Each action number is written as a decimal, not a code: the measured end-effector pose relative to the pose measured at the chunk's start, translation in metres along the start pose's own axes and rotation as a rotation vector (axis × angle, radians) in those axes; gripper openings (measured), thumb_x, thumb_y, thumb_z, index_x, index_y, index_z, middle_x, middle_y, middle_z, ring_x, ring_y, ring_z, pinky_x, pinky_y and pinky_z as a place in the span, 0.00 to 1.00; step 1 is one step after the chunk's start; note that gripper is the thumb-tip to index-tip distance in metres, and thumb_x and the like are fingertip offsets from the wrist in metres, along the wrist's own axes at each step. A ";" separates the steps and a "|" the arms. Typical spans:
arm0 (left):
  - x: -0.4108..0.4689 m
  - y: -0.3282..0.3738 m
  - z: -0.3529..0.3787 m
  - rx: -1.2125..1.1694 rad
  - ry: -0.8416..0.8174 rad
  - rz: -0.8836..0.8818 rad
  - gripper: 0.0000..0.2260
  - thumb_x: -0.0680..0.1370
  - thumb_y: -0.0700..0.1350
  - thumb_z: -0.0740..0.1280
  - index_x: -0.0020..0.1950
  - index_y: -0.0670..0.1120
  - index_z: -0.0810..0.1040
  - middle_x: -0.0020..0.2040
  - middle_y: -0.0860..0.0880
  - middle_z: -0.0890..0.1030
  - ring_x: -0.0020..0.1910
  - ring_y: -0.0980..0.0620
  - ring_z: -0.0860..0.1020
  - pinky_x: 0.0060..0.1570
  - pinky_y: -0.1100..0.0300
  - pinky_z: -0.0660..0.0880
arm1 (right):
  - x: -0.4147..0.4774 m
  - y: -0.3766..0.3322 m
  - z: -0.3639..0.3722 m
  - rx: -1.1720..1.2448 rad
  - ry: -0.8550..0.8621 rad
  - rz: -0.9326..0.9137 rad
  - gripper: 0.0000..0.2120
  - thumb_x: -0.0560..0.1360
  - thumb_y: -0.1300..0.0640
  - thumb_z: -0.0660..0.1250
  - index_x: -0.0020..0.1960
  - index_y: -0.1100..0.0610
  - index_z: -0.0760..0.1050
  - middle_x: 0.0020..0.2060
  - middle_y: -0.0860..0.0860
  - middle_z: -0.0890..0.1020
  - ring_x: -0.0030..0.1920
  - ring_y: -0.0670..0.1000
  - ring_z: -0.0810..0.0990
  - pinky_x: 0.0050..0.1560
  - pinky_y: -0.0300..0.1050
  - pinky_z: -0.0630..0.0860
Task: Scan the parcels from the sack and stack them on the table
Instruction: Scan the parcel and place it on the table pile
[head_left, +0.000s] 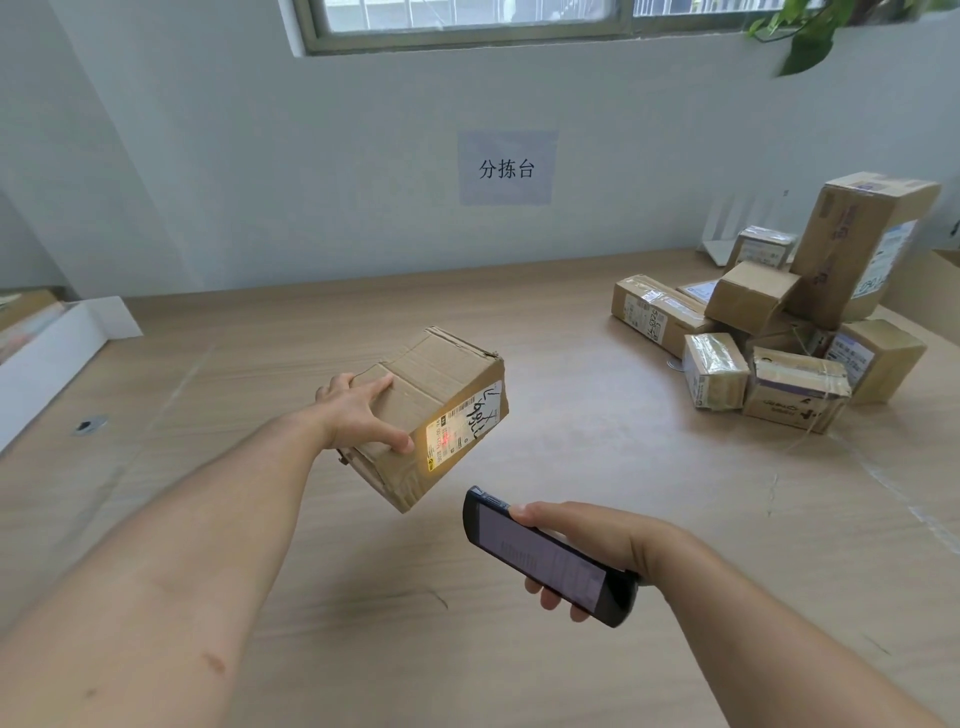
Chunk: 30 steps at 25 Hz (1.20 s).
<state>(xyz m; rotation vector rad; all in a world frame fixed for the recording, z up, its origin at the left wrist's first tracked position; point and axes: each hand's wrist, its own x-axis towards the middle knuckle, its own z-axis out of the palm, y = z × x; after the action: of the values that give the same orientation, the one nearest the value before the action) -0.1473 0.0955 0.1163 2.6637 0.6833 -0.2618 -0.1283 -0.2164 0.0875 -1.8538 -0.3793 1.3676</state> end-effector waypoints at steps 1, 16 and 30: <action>-0.005 -0.004 -0.001 -0.003 0.007 -0.004 0.50 0.63 0.61 0.76 0.77 0.62 0.51 0.77 0.45 0.48 0.76 0.41 0.46 0.71 0.45 0.57 | 0.000 -0.001 0.003 -0.005 -0.005 -0.001 0.31 0.69 0.34 0.61 0.60 0.56 0.74 0.47 0.57 0.81 0.43 0.55 0.81 0.41 0.50 0.79; -0.124 -0.062 0.007 -0.066 0.042 -0.271 0.52 0.59 0.61 0.77 0.77 0.64 0.51 0.78 0.47 0.46 0.76 0.42 0.46 0.71 0.46 0.58 | -0.031 -0.014 0.035 -0.134 -0.145 -0.101 0.27 0.78 0.35 0.59 0.63 0.57 0.74 0.46 0.57 0.82 0.44 0.55 0.81 0.44 0.51 0.78; -0.265 -0.048 0.045 -0.110 0.128 -0.447 0.52 0.61 0.61 0.76 0.77 0.63 0.50 0.77 0.47 0.47 0.76 0.44 0.46 0.69 0.47 0.61 | -0.076 0.034 0.068 -0.150 -0.311 -0.146 0.25 0.82 0.38 0.56 0.63 0.58 0.73 0.44 0.58 0.80 0.42 0.55 0.80 0.38 0.49 0.78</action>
<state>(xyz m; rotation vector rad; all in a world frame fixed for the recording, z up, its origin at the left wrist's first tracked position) -0.4041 0.0037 0.1311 2.4114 1.2943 -0.1647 -0.2253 -0.2591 0.1065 -1.6929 -0.7788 1.5628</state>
